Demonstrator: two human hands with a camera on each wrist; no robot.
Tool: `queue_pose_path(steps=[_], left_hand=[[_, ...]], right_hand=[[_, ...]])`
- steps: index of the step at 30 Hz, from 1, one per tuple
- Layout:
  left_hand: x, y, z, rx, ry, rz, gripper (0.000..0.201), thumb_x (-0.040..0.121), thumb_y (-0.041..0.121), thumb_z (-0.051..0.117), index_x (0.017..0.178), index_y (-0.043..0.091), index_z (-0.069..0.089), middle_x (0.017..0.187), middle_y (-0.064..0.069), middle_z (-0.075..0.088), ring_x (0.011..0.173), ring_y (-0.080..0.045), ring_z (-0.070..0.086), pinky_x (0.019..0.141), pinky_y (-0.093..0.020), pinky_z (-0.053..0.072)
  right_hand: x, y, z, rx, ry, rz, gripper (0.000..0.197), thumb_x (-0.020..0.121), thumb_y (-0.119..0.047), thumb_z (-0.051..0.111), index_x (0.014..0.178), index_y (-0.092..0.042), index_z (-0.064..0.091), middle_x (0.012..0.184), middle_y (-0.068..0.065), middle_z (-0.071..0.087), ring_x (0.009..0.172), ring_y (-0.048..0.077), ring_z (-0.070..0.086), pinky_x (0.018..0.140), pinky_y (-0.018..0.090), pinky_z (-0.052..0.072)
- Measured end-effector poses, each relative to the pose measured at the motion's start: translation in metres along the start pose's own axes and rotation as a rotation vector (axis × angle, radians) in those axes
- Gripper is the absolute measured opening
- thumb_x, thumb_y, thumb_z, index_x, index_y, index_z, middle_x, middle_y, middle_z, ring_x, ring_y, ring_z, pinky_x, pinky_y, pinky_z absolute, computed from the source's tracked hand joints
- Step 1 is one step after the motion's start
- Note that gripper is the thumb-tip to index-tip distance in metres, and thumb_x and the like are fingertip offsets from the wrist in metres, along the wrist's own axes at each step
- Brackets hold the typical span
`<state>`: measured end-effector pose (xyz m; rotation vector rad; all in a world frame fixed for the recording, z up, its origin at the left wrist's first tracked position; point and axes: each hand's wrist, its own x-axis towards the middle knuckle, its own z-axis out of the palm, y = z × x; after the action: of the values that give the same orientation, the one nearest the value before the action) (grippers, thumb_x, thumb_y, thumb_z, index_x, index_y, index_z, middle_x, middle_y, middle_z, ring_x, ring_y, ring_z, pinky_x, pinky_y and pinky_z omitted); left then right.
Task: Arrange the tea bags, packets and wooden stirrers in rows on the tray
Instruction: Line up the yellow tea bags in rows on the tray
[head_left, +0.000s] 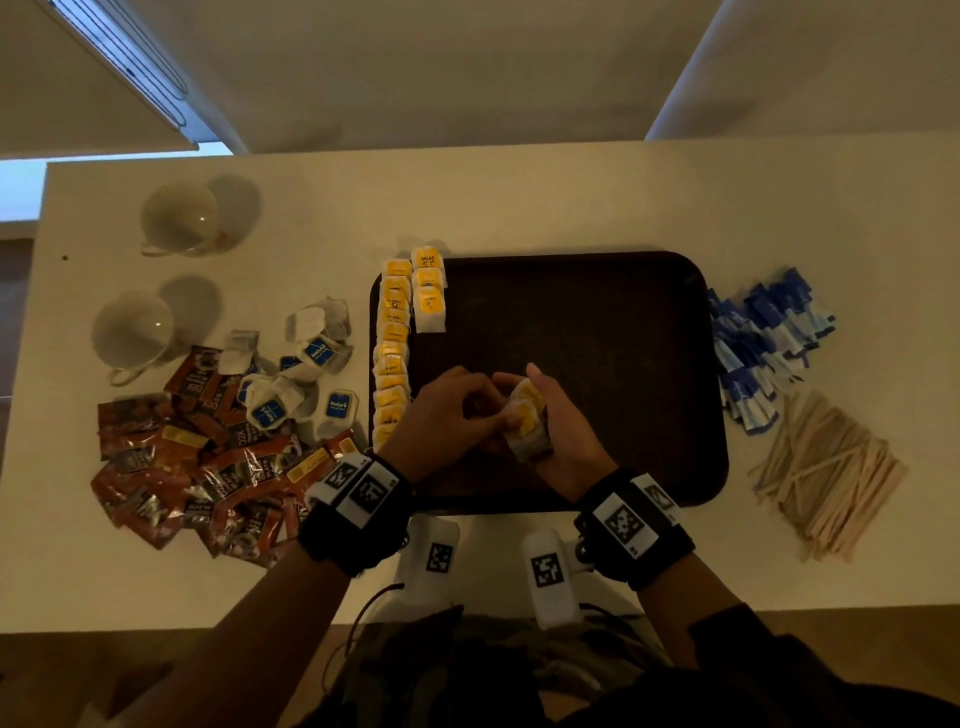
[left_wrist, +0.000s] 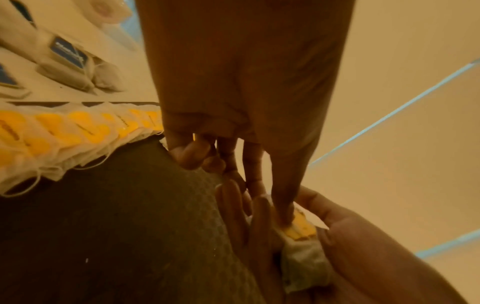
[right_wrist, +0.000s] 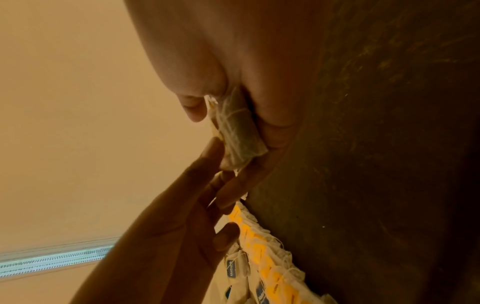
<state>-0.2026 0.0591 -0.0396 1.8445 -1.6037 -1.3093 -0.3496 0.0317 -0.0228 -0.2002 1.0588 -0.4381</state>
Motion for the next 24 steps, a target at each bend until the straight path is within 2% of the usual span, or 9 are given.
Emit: queue_pose_path(steps=[4,7,9,11,14,18,21,24], left_hand=[[-0.005,-0.001,-0.005,-0.177,-0.057,0.022,0.016,0.081,0.026,0.07,0.089,0.017,0.06,0.091,0.004,0.06,0.082,-0.009,0.059,0.072,-0.023,0.051],[-0.011,0.002,-0.009,-0.307,-0.036,0.044,0.013,0.083,0.015,0.068,0.084,0.019,0.056,0.084,0.003,0.06,0.074,-0.004,0.06,0.064,-0.018,0.051],[-0.014,0.002,-0.012,-0.363,-0.039,0.04,0.015,0.083,0.012,0.067,0.084,0.019,0.054,0.085,0.001,0.06,0.072,-0.007,0.062,0.06,-0.018,0.052],[-0.015,0.001,-0.016,-0.365,-0.026,0.037,0.016,0.083,0.011,0.066,0.084,0.019,0.053,0.085,0.0,0.061,0.073,-0.012,0.064,0.06,-0.021,0.054],[-0.013,-0.004,-0.026,-0.343,0.026,0.023,0.015,0.084,0.012,0.066,0.084,0.019,0.052,0.084,0.0,0.061,0.073,-0.011,0.065,0.058,-0.021,0.055],[-0.004,-0.012,-0.045,-0.331,0.097,-0.017,0.011,0.084,0.014,0.066,0.086,0.015,0.054,0.084,0.002,0.064,0.076,-0.011,0.067,0.058,-0.021,0.055],[0.002,-0.011,-0.055,-0.351,0.025,-0.04,0.01,0.084,0.011,0.064,0.09,0.012,0.055,0.088,-0.001,0.065,0.078,-0.008,0.067,0.06,-0.02,0.056],[0.005,-0.007,-0.056,-0.384,-0.146,-0.025,0.013,0.084,0.008,0.064,0.094,0.014,0.057,0.092,0.001,0.065,0.081,-0.008,0.067,0.063,-0.021,0.056]], right_hand=[[-0.002,0.002,-0.003,0.031,-0.003,-0.01,0.035,0.098,-0.031,0.035,0.119,-0.013,0.056,0.113,0.013,0.062,0.094,0.022,0.062,0.073,0.035,0.056],[-0.004,0.002,-0.004,0.037,-0.009,-0.023,0.034,0.098,-0.024,0.033,0.121,-0.011,0.054,0.112,0.014,0.059,0.093,0.023,0.061,0.074,0.036,0.055],[-0.005,0.001,-0.005,0.014,-0.02,-0.027,0.033,0.098,-0.02,0.032,0.121,-0.009,0.054,0.111,0.013,0.059,0.094,0.024,0.06,0.078,0.036,0.054],[-0.006,0.001,-0.005,-0.058,-0.018,-0.032,0.032,0.098,-0.018,0.031,0.114,-0.01,0.057,0.111,0.011,0.06,0.097,0.024,0.059,0.078,0.035,0.053],[-0.004,0.003,-0.006,-0.111,-0.013,-0.042,0.033,0.099,-0.018,0.029,0.104,-0.013,0.061,0.109,0.011,0.062,0.099,0.026,0.059,0.079,0.036,0.052],[-0.002,0.004,-0.007,-0.169,-0.015,-0.035,0.035,0.101,-0.02,0.028,0.104,-0.013,0.062,0.107,0.009,0.062,0.094,0.019,0.061,0.079,0.033,0.053],[0.0,0.004,-0.007,-0.191,-0.027,-0.046,0.036,0.101,-0.021,0.027,0.111,-0.014,0.061,0.111,0.009,0.061,0.096,0.019,0.06,0.082,0.034,0.053],[0.002,0.003,-0.006,-0.215,-0.071,-0.068,0.035,0.101,-0.023,0.03,0.122,-0.015,0.057,0.118,0.012,0.061,0.104,0.025,0.061,0.086,0.038,0.052]])
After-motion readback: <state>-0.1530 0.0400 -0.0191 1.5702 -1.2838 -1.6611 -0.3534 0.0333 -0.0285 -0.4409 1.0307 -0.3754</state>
